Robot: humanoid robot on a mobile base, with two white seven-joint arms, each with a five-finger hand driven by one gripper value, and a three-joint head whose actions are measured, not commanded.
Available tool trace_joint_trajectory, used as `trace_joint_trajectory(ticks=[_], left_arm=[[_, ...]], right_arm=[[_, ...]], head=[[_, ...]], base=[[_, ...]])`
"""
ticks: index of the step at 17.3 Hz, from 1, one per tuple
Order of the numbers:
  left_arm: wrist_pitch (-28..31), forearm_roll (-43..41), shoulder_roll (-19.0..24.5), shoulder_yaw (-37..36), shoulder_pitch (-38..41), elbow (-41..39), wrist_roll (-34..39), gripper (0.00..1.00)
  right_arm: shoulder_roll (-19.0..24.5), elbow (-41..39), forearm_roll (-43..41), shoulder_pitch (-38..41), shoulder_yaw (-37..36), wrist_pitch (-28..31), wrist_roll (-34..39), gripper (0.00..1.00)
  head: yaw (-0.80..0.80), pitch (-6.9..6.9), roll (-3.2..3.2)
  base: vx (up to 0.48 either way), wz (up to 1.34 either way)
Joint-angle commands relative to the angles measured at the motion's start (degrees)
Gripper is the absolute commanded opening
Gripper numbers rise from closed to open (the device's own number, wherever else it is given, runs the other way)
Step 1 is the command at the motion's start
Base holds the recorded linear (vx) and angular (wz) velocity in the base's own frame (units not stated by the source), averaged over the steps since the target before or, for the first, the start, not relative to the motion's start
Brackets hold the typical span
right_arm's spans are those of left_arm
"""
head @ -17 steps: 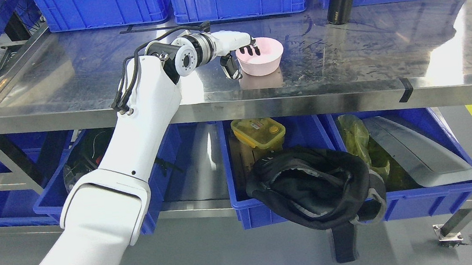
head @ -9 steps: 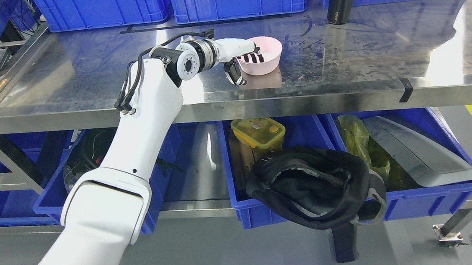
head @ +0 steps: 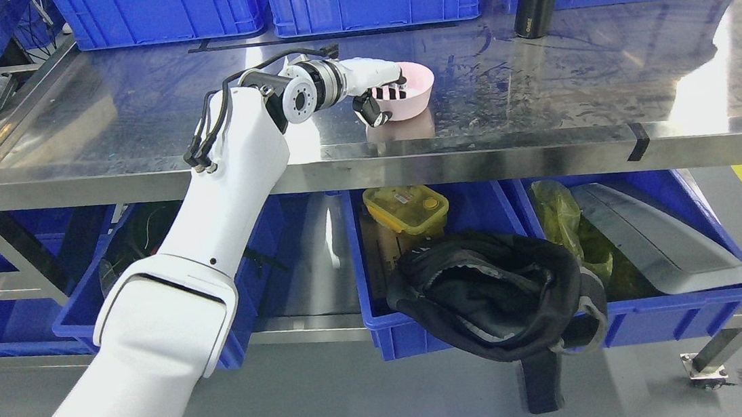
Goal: Stack pink IKEA bowl on shelf middle layer
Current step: 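Lift the pink bowl off the steel shelf with the left hand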
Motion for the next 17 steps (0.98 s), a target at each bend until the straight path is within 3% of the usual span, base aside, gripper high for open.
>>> trace_joint_trajectory(ticks=[1,6,10,14,17], left_arm=[[0.1,0.0,0.9,0.3,-1.6,1.7,1.8,0.05],[-2.6,0.7,0.9,6.9,-2.1,-2.8,1.7,0.0],[-8.5,1.0,0.9,14.8,2.4,-16.5,0.2,0.0],[-9.7,3.5,0.9,20.5,6.8,-33.1,-3.0,0.0],[-9.2,5.2,0.9,21.0,6.9,-36.7,-3.2,0.01]], right_arm=[[-1.0,-1.0,0.0,1.3,0.0,0.0,0.0,1.0],[-1.0,-1.0,-0.1,1.3,0.0,0.0,0.0,1.0],[-1.0,-1.0,0.0,1.3,0.0,0.0,0.0,1.0],[-1.0,-1.0,0.0,1.3,0.0,0.0,0.0,1.0],[-1.0,-1.0,0.0,1.3,0.0,0.0,0.0,1.0]], head=[[0.0,0.0,0.0],[0.0,0.0,0.0],[0.0,0.0,0.0],[0.0,0.0,0.0],[0.0,0.0,0.0]], base=[[0.0,0.0],[0.0,0.0],[0.0,0.0],[0.0,0.0],[0.0,0.0]])
